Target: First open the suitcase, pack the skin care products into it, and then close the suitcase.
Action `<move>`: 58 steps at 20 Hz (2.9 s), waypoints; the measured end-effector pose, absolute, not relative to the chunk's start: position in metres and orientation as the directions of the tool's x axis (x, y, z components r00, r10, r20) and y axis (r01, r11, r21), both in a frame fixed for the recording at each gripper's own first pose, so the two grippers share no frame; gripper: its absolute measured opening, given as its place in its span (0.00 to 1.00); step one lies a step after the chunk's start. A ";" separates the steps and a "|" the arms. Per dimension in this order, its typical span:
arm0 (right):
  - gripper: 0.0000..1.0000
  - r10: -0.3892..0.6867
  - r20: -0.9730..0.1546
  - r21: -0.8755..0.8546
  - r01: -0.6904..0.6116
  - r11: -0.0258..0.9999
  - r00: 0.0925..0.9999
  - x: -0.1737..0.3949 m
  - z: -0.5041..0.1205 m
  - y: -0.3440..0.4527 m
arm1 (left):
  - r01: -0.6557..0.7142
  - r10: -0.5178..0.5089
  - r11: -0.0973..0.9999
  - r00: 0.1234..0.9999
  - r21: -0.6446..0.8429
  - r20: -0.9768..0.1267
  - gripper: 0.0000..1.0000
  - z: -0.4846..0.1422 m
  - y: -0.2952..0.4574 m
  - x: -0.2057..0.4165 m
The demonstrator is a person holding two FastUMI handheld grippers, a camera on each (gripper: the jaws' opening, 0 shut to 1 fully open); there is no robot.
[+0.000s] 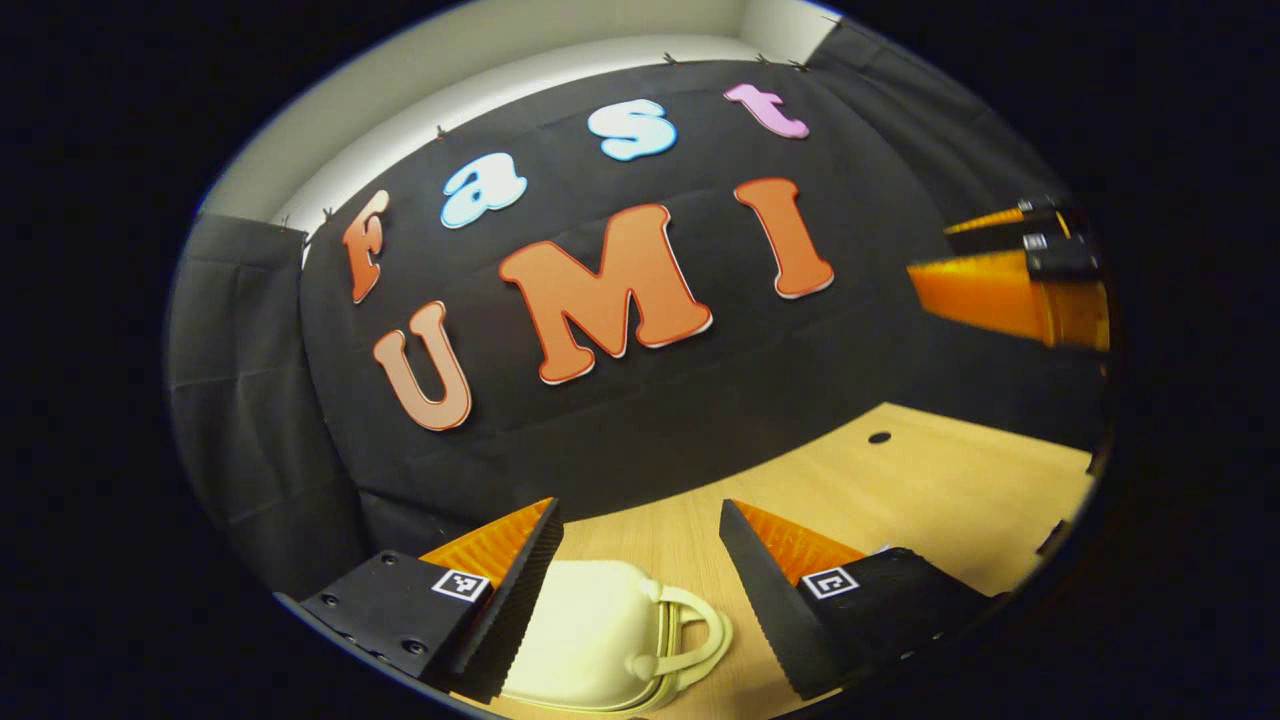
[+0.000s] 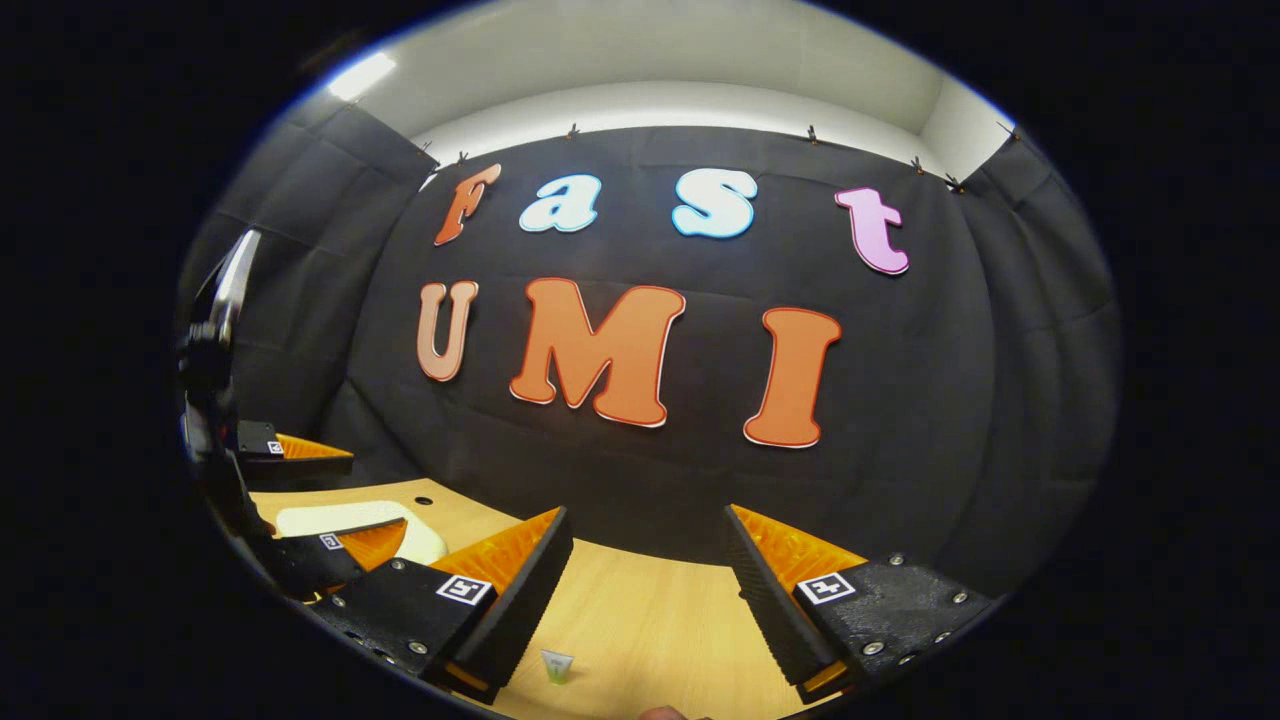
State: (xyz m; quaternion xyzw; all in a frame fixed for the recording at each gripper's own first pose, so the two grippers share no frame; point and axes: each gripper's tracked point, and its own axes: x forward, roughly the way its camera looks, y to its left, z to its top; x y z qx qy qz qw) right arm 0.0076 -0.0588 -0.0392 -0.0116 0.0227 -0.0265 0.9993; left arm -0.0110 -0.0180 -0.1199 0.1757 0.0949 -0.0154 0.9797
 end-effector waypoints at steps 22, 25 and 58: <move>0.95 -0.190 -0.110 -0.063 0.184 0.981 0.976 -0.007 -0.060 -0.102 | 0.420 0.080 0.472 0.855 0.775 -0.513 0.76 -0.333 0.009 -0.024; 0.95 -0.180 -0.110 -0.064 0.174 0.983 0.977 -0.006 -0.061 -0.099 | 0.459 0.074 0.409 0.845 0.789 -0.530 0.63 -0.346 0.006 -0.019; 0.95 -0.055 -0.195 -0.076 0.041 0.996 0.979 0.071 -0.061 0.112 | -0.053 0.164 0.918 0.953 0.393 -0.255 0.05 -0.154 0.329 0.058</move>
